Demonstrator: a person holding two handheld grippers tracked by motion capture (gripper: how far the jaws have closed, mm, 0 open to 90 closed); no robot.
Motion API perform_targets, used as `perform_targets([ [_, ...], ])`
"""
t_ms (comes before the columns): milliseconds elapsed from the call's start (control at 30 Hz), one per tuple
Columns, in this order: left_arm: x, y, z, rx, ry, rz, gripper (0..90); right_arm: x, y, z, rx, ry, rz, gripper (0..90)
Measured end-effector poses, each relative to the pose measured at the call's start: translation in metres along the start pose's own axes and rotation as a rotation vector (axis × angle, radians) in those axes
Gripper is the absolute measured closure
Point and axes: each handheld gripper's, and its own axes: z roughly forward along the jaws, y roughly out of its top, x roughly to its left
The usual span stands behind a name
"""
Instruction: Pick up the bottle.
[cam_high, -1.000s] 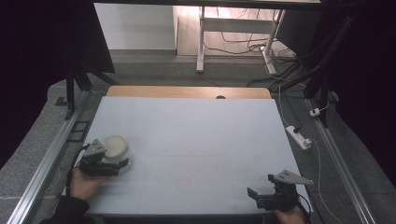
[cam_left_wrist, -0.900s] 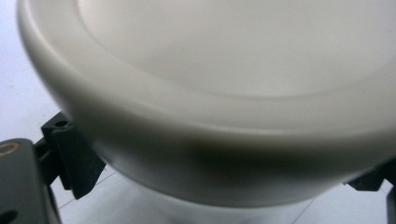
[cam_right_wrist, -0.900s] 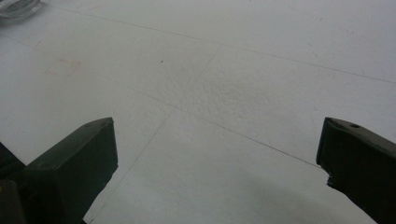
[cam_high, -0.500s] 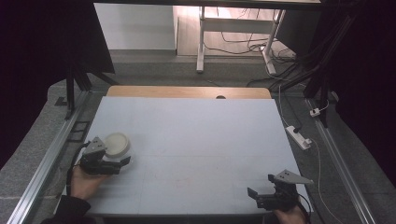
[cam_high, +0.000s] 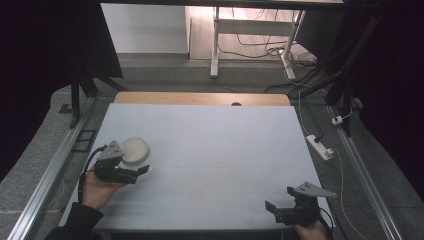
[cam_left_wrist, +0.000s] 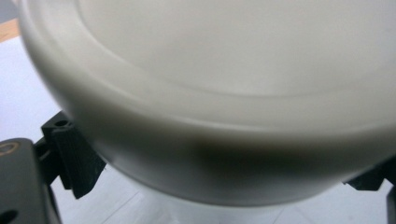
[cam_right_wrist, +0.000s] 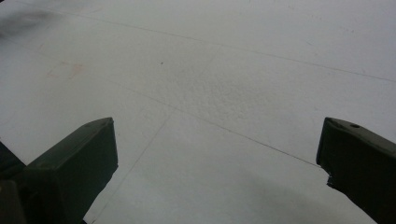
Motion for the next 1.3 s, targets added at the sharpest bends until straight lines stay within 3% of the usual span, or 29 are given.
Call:
perform_targets([
  [700, -0.026, 0.044, 0.028, 0.027, -0.121, 0.116, 7.7, 0.001, 0.0, 0.0, 0.003, -0.002, -0.004, 0.0],
  [1300, -0.047, 0.068, 0.047, 0.044, -0.207, 0.166, 7.7, 0.001, 0.0, 0.0, 0.006, -0.001, -0.003, 0.0],
])
